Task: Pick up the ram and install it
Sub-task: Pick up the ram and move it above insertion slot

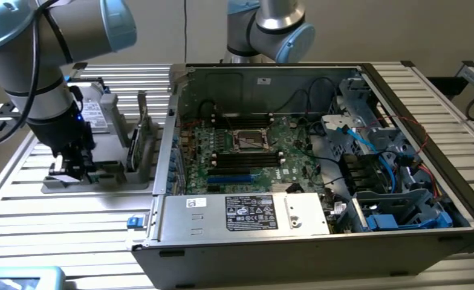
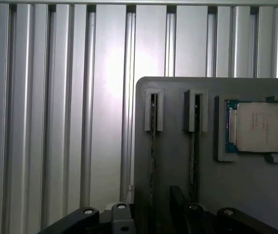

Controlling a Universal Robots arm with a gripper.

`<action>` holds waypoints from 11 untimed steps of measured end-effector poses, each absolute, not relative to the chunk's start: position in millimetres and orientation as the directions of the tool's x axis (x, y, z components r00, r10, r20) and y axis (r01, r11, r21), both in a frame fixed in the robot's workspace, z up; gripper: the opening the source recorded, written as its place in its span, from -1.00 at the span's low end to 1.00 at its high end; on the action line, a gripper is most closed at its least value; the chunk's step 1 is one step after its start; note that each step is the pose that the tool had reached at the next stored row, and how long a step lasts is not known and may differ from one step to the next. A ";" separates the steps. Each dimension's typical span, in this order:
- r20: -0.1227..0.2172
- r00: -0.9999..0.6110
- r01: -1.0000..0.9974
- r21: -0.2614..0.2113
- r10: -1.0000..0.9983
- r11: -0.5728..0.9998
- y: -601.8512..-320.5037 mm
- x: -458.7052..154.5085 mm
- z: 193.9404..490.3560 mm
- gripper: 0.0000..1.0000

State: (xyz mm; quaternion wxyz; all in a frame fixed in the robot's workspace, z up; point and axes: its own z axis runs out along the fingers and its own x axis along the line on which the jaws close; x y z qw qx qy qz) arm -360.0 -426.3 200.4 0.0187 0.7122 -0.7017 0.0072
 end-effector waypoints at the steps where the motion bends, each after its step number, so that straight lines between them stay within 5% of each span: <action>1: 0.036 0.015 -1.000 0.017 -0.999 -0.014 -426.3 -360.1 200.1 -0.20; 7: 0.036 0.015 -1.000 0.017 -0.999 -0.015 -426.3 -360.0 200.2 -0.76; 11: 0.036 0.015 -1.000 0.017 -0.999 -0.015 -426.3 -360.0 216.0 -0.76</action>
